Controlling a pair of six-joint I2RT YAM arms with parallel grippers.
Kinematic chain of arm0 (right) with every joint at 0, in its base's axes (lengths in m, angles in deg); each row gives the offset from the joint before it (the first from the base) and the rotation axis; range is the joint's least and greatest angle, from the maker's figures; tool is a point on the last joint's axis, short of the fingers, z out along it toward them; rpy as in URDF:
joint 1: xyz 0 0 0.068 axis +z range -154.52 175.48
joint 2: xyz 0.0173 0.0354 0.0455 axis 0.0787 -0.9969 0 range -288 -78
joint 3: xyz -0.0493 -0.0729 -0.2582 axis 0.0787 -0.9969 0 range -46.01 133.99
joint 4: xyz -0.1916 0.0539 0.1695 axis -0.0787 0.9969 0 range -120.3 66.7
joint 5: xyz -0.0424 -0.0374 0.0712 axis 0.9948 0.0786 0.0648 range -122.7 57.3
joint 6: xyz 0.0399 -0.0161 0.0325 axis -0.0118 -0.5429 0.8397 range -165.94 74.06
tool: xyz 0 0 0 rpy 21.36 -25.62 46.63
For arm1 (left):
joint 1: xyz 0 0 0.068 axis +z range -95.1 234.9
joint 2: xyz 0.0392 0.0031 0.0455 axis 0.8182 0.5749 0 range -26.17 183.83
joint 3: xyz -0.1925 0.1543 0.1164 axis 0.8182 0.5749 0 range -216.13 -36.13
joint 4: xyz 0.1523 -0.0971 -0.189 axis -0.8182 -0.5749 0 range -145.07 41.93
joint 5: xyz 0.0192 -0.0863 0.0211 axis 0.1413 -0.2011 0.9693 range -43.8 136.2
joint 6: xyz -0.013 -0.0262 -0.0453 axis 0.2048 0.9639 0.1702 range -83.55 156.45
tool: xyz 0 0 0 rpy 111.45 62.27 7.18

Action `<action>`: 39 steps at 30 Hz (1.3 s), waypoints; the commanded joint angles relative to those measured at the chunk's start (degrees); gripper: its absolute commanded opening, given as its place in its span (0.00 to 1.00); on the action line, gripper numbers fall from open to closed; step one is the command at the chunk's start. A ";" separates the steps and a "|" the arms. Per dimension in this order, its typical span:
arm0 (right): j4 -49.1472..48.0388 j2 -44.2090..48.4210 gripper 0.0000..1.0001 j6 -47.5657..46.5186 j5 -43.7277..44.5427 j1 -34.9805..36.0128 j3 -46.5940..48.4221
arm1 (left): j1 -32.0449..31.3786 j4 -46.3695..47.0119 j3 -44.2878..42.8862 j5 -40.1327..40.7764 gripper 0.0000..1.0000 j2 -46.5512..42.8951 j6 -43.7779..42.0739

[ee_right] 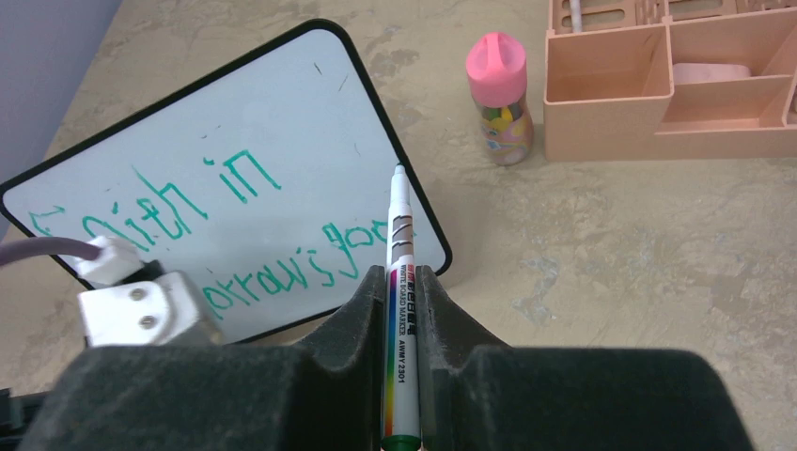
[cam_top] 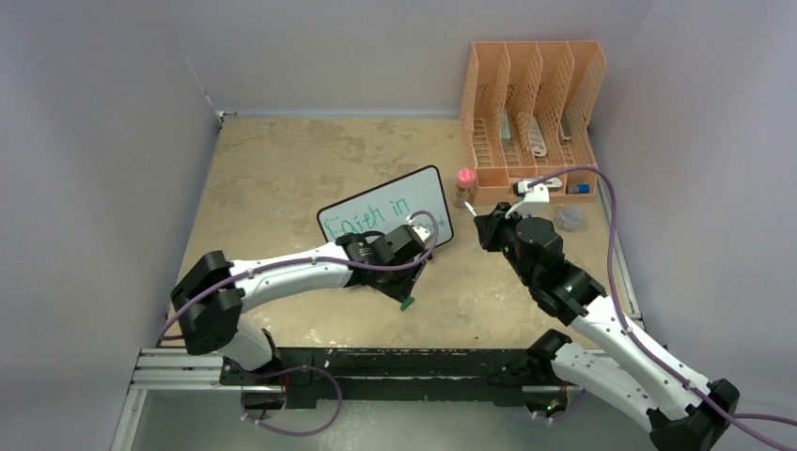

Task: Write a sentence on the whiteboard
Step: Pick up the pen cap from the center of the board.

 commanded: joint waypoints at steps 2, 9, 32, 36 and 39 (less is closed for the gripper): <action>0.01 0.34 0.00 -0.02 2.52 0.21 1.90 | -1.84 1.71 -4.28 3.53 0.43 6.48 0.09; 0.22 0.06 0.00 0.32 3.05 0.22 2.09 | -3.38 0.91 -7.87 5.51 0.38 13.70 -1.08; -0.95 -0.29 0.00 1.29 3.36 0.27 1.17 | -4.95 -2.34 -10.31 3.54 0.12 23.86 -1.61; -1.22 0.02 0.00 0.99 3.58 0.19 1.10 | -4.92 -3.15 -10.05 4.86 0.00 22.04 0.25; -1.66 0.60 0.00 0.77 3.71 0.19 0.82 | -4.68 -3.53 -10.43 5.91 0.00 19.61 2.04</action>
